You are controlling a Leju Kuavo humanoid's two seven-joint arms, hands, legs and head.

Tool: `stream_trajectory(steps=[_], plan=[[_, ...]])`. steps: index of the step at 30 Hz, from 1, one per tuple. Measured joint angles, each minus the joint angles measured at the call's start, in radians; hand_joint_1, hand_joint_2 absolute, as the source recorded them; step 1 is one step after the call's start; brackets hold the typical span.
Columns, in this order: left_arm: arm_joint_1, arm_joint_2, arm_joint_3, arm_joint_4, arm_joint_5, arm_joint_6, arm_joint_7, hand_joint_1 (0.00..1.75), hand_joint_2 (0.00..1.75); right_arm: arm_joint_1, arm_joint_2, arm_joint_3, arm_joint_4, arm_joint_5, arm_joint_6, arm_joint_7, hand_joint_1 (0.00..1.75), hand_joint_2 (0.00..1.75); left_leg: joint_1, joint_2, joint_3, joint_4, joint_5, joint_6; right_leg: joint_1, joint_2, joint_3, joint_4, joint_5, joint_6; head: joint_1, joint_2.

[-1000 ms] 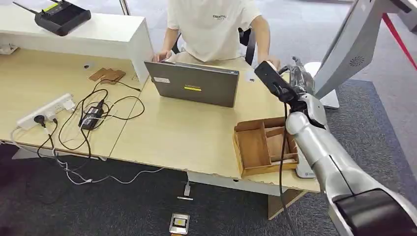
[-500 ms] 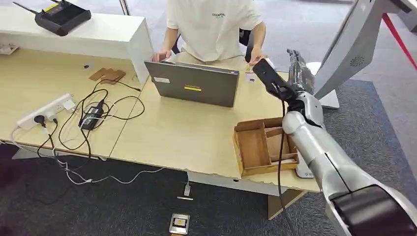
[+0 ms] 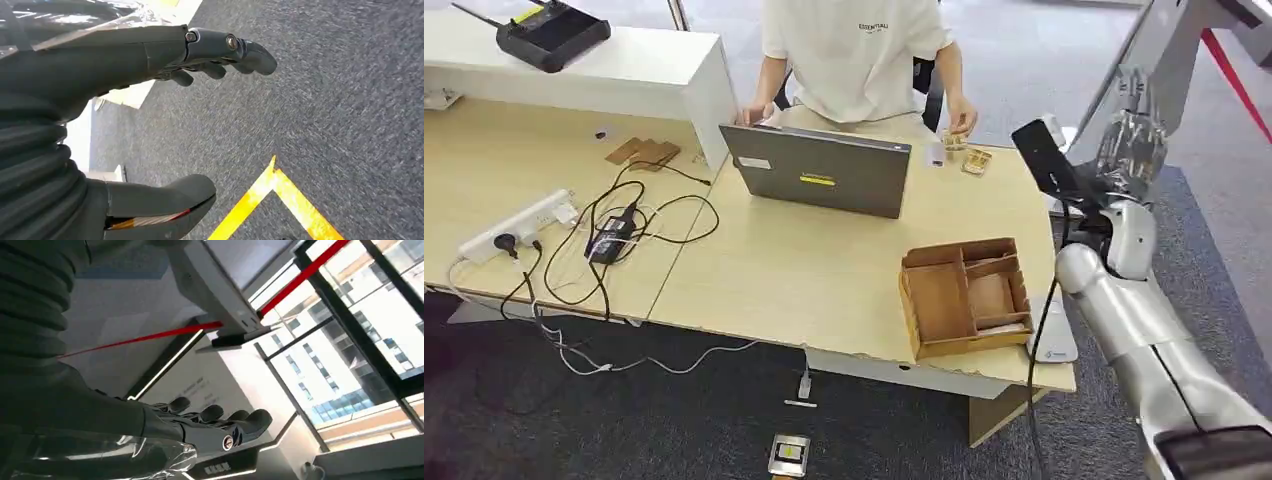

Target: Pass the card to the sensor for recognition and then transmit it.

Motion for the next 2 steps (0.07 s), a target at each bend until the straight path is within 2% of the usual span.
stream_trajectory(steps=[2], plan=[[0.002,-0.005,0.008,0.0,0.007,0.007,0.003,0.0,1.75,0.037,-0.056,-0.04,-0.04,0.001,-0.014,0.028,0.0,1.75,0.0,0.0,-0.001,0.0,0.0,0.001,0.0,0.0,0.0,0.0,0.0,0.0,0.0,0.0]])
